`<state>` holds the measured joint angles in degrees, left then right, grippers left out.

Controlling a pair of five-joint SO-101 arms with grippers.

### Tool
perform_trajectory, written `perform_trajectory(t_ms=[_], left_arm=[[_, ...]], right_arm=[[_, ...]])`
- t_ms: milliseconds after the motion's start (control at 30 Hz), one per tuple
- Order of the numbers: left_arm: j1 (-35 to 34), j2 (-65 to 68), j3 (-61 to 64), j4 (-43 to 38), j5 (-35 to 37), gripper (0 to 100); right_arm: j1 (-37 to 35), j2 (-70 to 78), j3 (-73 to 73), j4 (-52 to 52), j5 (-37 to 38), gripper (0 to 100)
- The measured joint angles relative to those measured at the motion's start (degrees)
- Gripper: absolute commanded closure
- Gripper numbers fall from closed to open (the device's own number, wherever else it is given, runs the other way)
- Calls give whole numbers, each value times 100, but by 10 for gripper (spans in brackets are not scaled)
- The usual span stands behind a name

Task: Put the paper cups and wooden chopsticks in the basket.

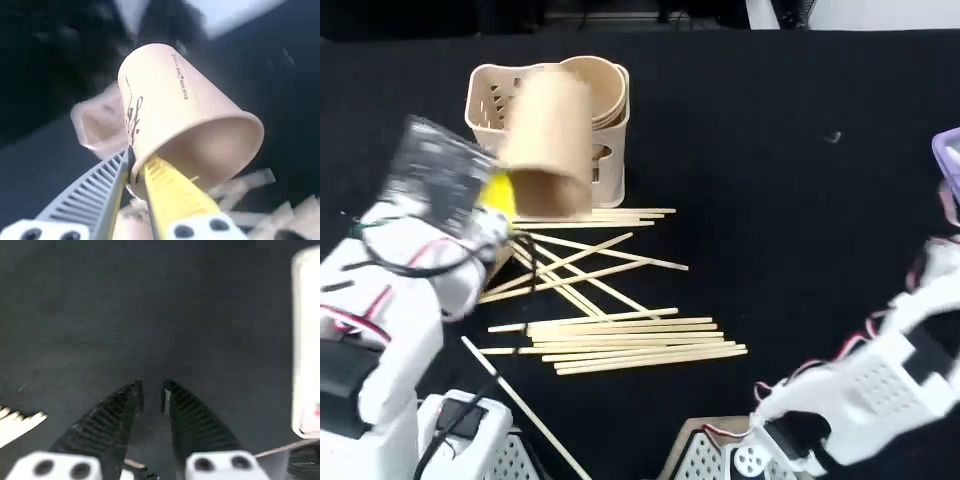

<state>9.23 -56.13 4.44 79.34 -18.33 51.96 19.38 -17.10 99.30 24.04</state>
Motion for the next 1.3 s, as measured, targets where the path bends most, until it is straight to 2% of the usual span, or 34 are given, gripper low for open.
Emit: perform_trajectory(t_ms=[200, 367, 533, 800, 867, 967, 1300], left_arm=[[-273, 316, -18, -1266, 484, 970], [-281, 1609, -132, -1512, 527, 971], [-281, 3174, -1574, -756, 527, 971], [-273, 5644, -5653, 1714, 545, 971], [-273, 6154, -6514, 1978, 545, 971], [-281, 6505, -6875, 2101, 554, 967], [-141, 6576, -6848, 2110, 387, 967]], right_arm=[[-1020, -1486, 1108, 0, 0, 929], [-1222, -3341, 2321, -422, 0, 929], [-1697, -4686, 3982, -1204, -9, 929], [-2585, -5275, 5477, -1890, -730, 928], [-2769, -5327, 5635, -1908, -870, 927], [-3015, -5451, 5908, -1916, -1020, 927], [-3657, -6479, 7121, -2462, -1574, 926]])
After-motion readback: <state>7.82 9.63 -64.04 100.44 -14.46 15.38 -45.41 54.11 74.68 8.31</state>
